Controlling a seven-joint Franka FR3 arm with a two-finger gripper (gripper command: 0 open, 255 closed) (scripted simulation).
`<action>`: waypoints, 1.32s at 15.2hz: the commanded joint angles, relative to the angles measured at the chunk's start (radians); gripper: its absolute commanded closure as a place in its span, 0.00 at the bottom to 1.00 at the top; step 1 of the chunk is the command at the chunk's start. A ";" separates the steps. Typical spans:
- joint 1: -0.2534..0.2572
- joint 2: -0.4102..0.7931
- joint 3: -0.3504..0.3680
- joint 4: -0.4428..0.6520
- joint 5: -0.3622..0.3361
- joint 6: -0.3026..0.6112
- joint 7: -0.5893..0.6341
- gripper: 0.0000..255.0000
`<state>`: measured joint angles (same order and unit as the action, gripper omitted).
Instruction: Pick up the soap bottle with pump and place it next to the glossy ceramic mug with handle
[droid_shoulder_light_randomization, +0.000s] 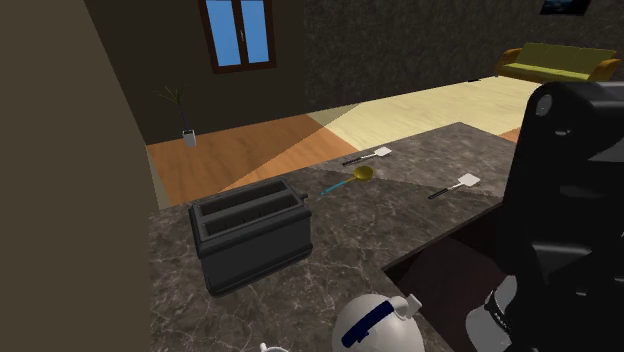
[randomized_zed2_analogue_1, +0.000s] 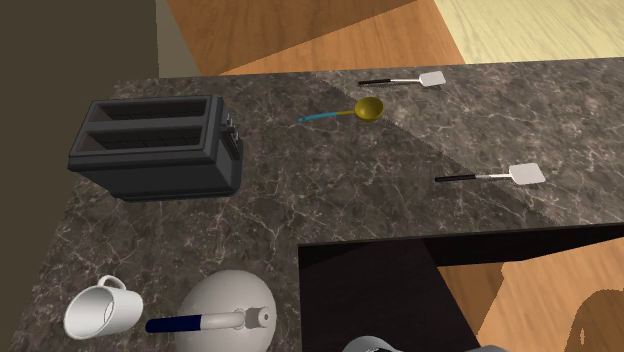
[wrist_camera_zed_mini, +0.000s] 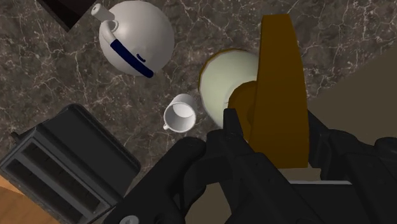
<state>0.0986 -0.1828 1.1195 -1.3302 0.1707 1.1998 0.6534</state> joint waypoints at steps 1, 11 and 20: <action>0.009 -0.037 -0.035 -0.050 0.029 0.029 -0.026 1.00; 0.059 -0.164 -0.136 -0.274 0.113 0.162 -0.107 1.00; 0.090 -0.227 -0.161 -0.440 0.153 0.275 -0.145 1.00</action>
<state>0.1867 -0.4050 0.9582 -1.7499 0.3203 1.4583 0.5125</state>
